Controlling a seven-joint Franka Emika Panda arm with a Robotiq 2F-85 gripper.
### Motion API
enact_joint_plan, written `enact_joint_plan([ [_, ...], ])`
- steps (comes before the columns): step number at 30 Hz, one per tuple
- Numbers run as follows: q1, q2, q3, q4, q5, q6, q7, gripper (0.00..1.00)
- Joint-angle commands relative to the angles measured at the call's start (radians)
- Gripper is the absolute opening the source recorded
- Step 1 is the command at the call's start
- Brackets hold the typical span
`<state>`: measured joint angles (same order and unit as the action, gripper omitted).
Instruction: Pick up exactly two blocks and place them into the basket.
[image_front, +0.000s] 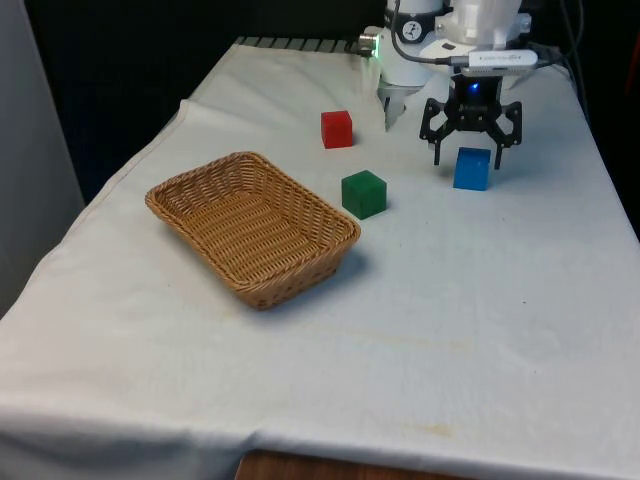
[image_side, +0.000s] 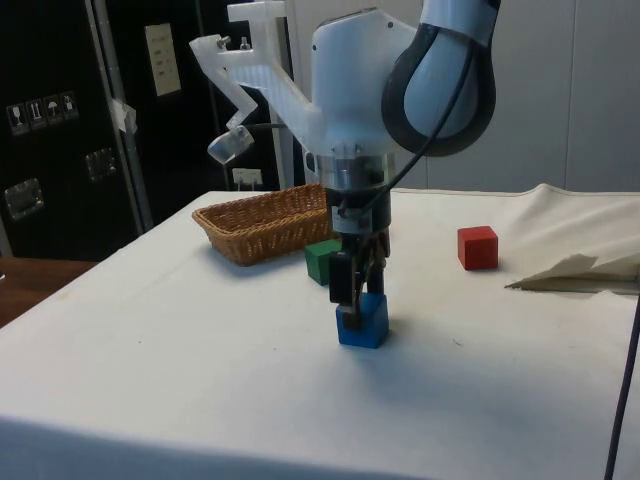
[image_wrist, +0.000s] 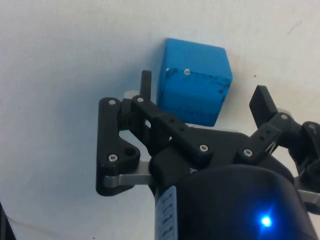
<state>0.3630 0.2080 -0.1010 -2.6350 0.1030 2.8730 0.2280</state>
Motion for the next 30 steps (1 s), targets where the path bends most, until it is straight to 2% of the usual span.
enact_joint_plan([
  [1,-0.002,-0.001,0.004,-0.001,0.006,0.003,-0.003,1.0],
  [14,0.0,0.0,0.0,0.0,0.0,0.001,-0.001,1.0],
  [15,0.0,0.0,0.0,0.0,0.0,0.0,-0.002,0.97],
  [17,0.0,0.0,0.0,0.0,0.0,0.0,-0.002,0.63],
  [18,0.0,0.0,0.0,0.0,-0.001,0.0,-0.002,0.51],
  [19,0.0,0.0,0.0,0.0,0.0,0.0,-0.002,0.51],
  [22,0.0,0.0,0.0,0.0,0.0,0.0,-0.001,0.19],
  [24,0.0,-0.001,0.0,0.0,0.0,0.0,-0.001,0.02],
  [30,0.0,-0.001,0.0,0.0,0.0,0.0,-0.001,0.02],
])
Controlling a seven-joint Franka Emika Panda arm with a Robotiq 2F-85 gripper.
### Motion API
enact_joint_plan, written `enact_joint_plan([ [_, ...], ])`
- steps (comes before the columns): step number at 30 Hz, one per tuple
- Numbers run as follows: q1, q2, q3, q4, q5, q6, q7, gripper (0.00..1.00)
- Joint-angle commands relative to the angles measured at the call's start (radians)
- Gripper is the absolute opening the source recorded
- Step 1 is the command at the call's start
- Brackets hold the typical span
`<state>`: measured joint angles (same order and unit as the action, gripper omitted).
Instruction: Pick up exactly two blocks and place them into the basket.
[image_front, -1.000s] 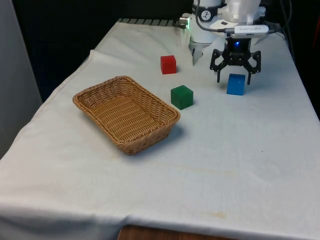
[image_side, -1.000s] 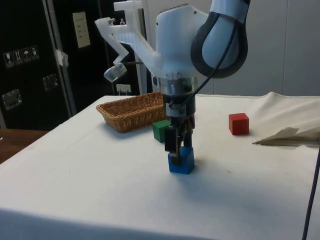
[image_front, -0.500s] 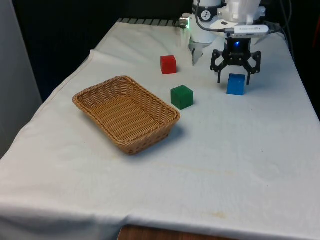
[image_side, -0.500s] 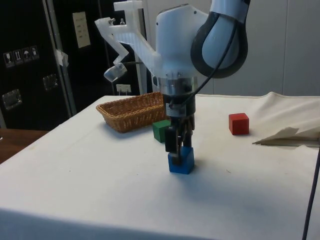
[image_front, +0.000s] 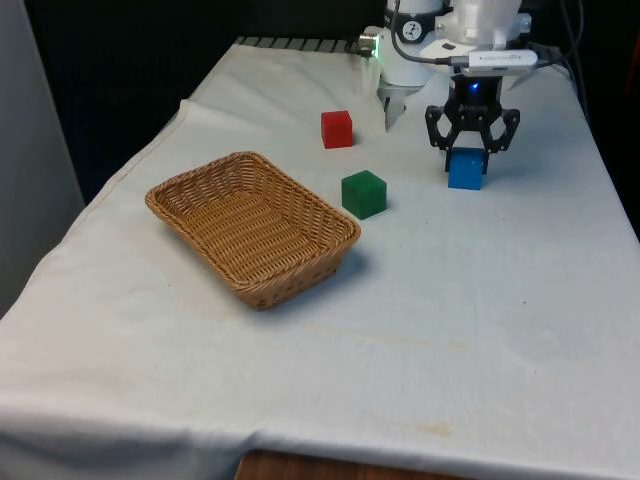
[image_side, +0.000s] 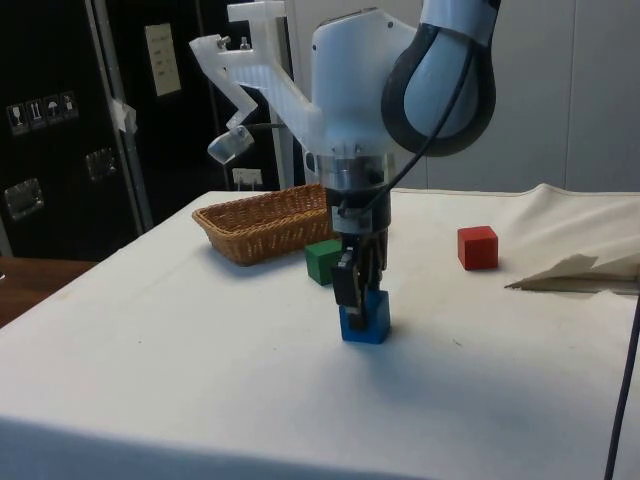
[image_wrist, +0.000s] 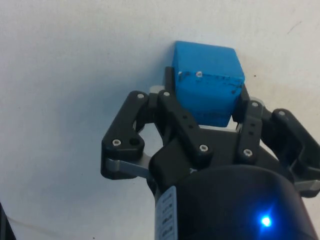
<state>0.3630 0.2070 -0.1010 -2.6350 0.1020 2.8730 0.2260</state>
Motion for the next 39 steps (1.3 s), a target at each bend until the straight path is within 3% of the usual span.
enact_joint_plan([
  [1,0.0,0.0,0.0,0.0,0.001,0.0,0.001,0.02],
  [8,0.005,-0.066,-0.009,-0.015,-0.012,-0.043,0.033,0.02],
  [9,0.0,-0.044,0.0,-0.008,0.0,-0.026,0.018,0.02],
  [12,0.001,-0.102,-0.011,-0.016,-0.019,-0.074,0.049,0.02],
  [17,-0.003,-0.143,-0.014,-0.003,-0.029,-0.124,0.067,0.02],
  [18,-0.003,-0.148,-0.006,-0.009,-0.001,-0.12,0.044,0.02],
  [19,-0.004,-0.15,-0.015,0.002,-0.032,-0.135,0.071,0.02],
  [22,-0.007,-0.164,-0.017,0.017,-0.039,-0.162,0.08,0.02],
  [26,-0.012,-0.179,-0.027,0.052,-0.042,-0.209,0.073,0.02],
  [27,-0.008,-0.178,-0.023,0.049,-0.019,-0.2,0.058,0.02],
  [28,-0.013,-0.182,-0.029,0.059,-0.042,-0.218,0.07,0.02],
  [33,-0.016,-0.187,-0.046,0.106,-0.039,-0.271,0.04,0.02],
  [34,-0.012,-0.185,-0.042,0.098,-0.03,-0.257,0.042,0.02],
  [39,-0.018,-0.189,-0.066,0.146,-0.033,-0.311,-0.006,0.02],
])
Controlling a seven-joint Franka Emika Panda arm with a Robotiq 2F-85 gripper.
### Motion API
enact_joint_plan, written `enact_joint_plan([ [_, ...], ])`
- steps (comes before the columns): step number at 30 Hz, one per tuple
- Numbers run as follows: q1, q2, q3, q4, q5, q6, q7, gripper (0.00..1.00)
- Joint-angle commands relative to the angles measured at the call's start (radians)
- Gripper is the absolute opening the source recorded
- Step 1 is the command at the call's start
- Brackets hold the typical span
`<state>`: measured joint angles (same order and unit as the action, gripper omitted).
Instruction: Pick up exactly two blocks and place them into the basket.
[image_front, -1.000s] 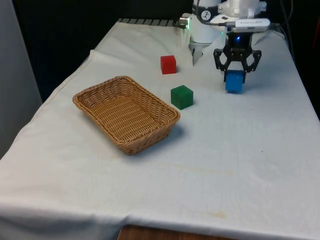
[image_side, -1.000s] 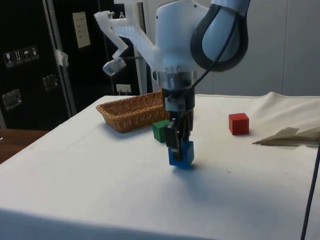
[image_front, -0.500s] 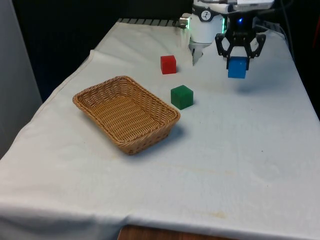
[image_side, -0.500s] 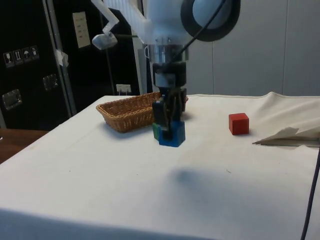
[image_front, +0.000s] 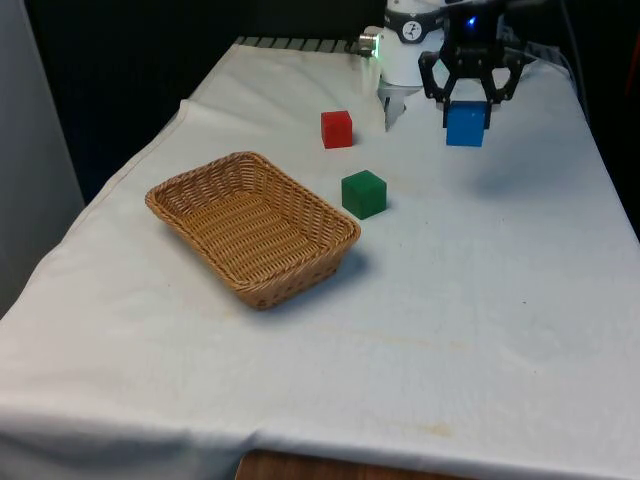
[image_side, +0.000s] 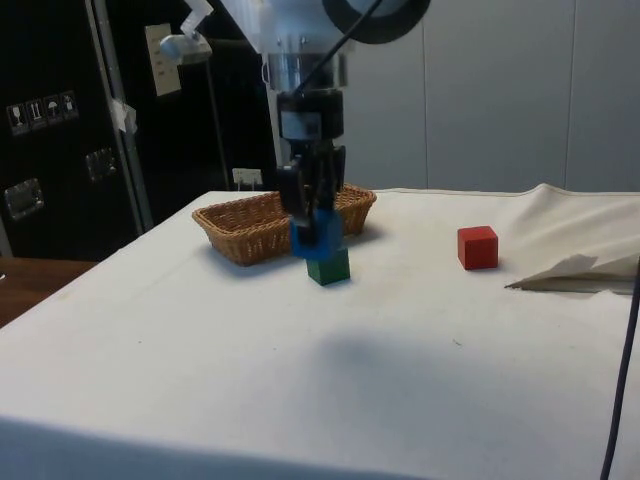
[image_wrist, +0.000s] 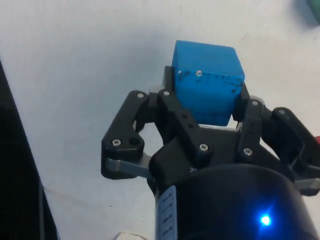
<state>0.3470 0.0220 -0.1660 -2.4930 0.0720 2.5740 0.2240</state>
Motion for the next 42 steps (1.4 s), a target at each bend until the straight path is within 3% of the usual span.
enact_joint_plan([
  [1,-0.003,-0.004,-0.004,0.01,-0.003,-0.019,-0.012,0.02],
  [22,-0.006,0.01,-0.063,0.109,0.0,-0.09,-0.16,0.02],
  [29,-0.013,0.083,-0.088,0.192,0.012,-0.12,-0.215,0.02],
  [31,-0.008,0.086,-0.092,0.192,0.002,-0.112,-0.206,0.02],
  [36,-0.016,0.154,-0.114,0.255,0.01,-0.128,-0.251,0.02],
  [39,-0.011,0.165,-0.122,0.262,0.003,-0.119,-0.249,0.02],
  [40,-0.018,0.184,-0.125,0.281,0.009,-0.13,-0.266,0.02],
  [42,-0.019,0.203,-0.133,0.298,0.009,-0.132,-0.276,0.02],
])
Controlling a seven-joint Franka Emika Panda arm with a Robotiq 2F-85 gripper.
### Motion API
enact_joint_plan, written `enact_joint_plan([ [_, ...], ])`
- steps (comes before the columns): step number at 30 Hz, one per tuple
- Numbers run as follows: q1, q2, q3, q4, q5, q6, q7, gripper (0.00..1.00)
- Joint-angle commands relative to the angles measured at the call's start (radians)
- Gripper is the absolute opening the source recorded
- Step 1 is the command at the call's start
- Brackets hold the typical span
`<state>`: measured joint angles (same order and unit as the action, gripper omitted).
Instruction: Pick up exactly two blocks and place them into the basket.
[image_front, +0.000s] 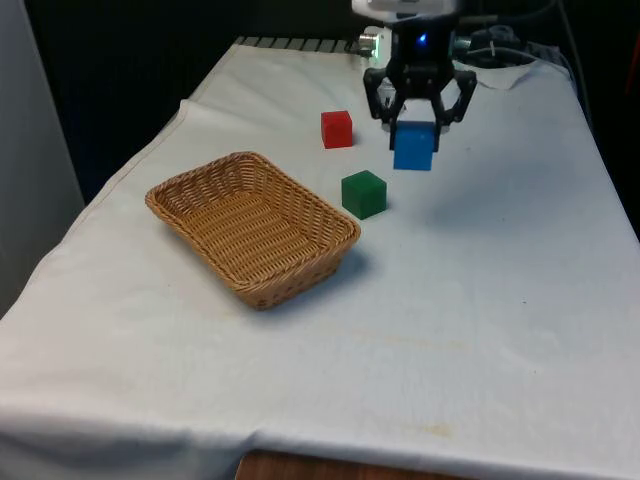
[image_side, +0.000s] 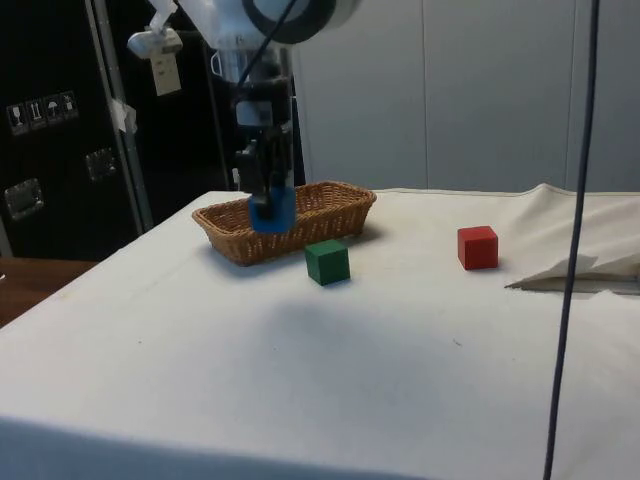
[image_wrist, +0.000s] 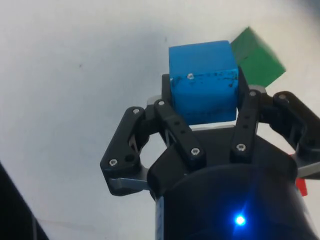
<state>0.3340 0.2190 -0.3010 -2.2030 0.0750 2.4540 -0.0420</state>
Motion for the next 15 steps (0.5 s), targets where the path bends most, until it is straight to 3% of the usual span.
enact_joint_plan([
  [1,-0.007,0.015,-0.002,0.017,0.006,-0.013,-0.016,0.02],
  [5,-0.011,0.056,-0.022,0.06,0.007,-0.018,-0.042,0.02],
  [6,-0.005,0.055,-0.026,0.055,0.0,-0.004,-0.033,0.02],
  [7,-0.012,0.062,-0.026,0.068,0.007,-0.019,-0.047,0.02],
  [15,-0.02,0.109,-0.061,0.127,0.008,-0.025,-0.093,0.02],
])
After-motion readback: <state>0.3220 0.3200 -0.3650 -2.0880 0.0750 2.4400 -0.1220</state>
